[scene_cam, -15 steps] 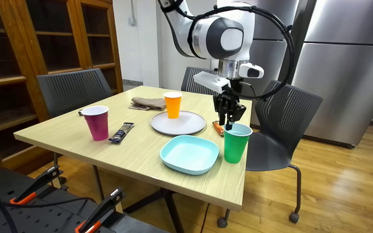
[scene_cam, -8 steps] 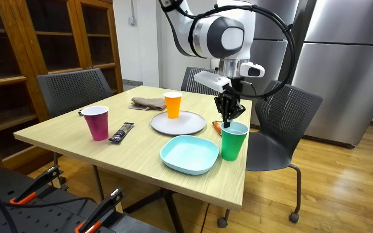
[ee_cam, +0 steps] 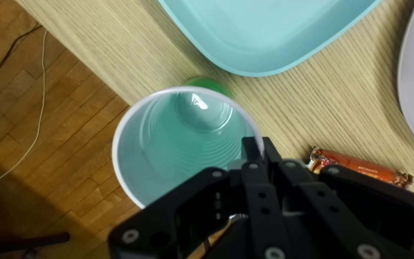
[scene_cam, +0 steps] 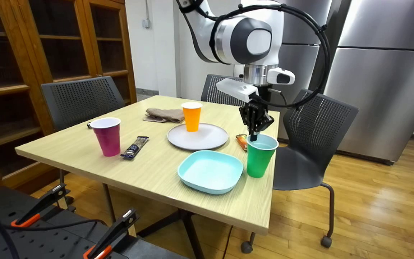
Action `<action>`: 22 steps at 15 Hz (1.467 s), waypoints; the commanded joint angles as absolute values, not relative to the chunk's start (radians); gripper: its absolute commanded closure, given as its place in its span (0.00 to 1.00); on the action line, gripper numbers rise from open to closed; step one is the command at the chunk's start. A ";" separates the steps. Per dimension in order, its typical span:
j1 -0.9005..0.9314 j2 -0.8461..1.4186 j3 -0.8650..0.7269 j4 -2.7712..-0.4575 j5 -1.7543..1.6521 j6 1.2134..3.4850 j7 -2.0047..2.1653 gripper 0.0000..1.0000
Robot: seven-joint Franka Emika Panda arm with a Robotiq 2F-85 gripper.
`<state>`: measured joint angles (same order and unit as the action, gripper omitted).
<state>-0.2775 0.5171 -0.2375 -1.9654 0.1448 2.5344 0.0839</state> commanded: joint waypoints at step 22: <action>-0.262 0.405 -0.132 -2.001 -0.013 2.641 -0.293 0.99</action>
